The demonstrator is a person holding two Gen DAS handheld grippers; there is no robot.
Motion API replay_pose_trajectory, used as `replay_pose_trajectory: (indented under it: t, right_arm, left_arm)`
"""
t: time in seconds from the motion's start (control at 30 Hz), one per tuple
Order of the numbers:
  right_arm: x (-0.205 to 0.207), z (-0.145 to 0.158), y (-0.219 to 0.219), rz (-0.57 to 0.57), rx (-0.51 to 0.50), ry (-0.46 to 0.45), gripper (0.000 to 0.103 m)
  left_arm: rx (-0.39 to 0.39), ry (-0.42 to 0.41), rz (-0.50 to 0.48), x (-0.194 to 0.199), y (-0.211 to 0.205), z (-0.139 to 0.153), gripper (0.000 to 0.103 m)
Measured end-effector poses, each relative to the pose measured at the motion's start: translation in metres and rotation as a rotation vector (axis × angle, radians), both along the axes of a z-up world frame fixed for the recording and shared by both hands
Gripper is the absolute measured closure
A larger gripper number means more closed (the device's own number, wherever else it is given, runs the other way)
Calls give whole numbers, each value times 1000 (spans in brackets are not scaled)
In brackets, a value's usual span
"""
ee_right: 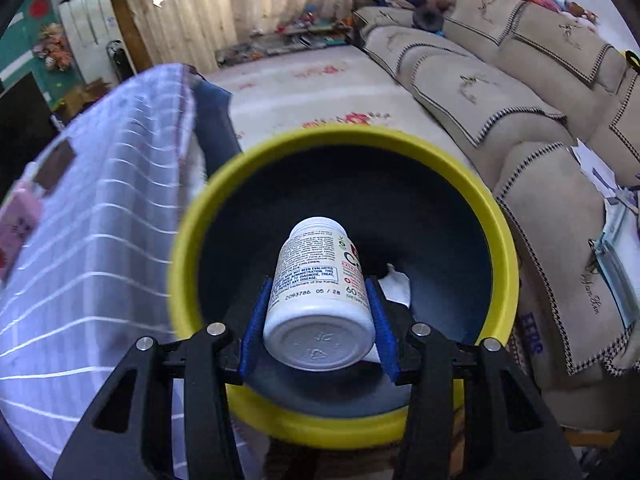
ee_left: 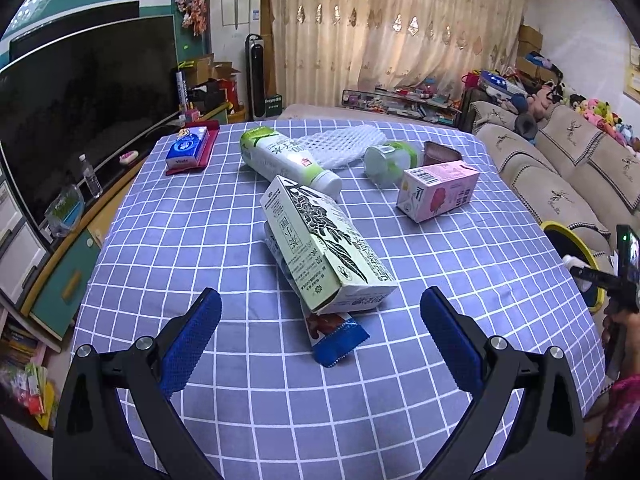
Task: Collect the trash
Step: 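Carry the pill bottle over the yellow-rimmed bin and open the right gripper, then grasp the white-green printed tea box with the left gripper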
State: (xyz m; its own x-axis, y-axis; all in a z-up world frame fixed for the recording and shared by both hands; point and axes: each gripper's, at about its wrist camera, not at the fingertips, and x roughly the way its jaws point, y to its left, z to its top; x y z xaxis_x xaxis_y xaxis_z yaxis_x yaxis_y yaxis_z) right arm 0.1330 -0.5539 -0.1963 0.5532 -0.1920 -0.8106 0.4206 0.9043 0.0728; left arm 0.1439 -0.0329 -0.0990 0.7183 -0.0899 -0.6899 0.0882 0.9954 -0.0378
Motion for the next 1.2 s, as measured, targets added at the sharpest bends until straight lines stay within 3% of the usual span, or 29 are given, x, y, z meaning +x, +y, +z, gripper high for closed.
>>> replay_pose_trajectory:
  t: [0.1,0.6,1.0,1.1,1.2]
  right_arm:
    - [1,-3,-1,-7,-8,-16,52]
    - [-5,10,0,7,-28,-69,50]
    - [-4,11,4,22,-4,-76,50]
    - [-5,13,3,20,-3,-81,50]
    - [-3,13,3,23,-6,-81,50]
  left_arm:
    - [-6,17,18,8,0,-3,5]
    - [-84,162,17,48,-7,-34,5]
    - [-71,78,-69,64,-38,-4,5]
    - [-71,66,-21,63,-28,0,5]
    - [-66,103,27,66,-16,-8,5]
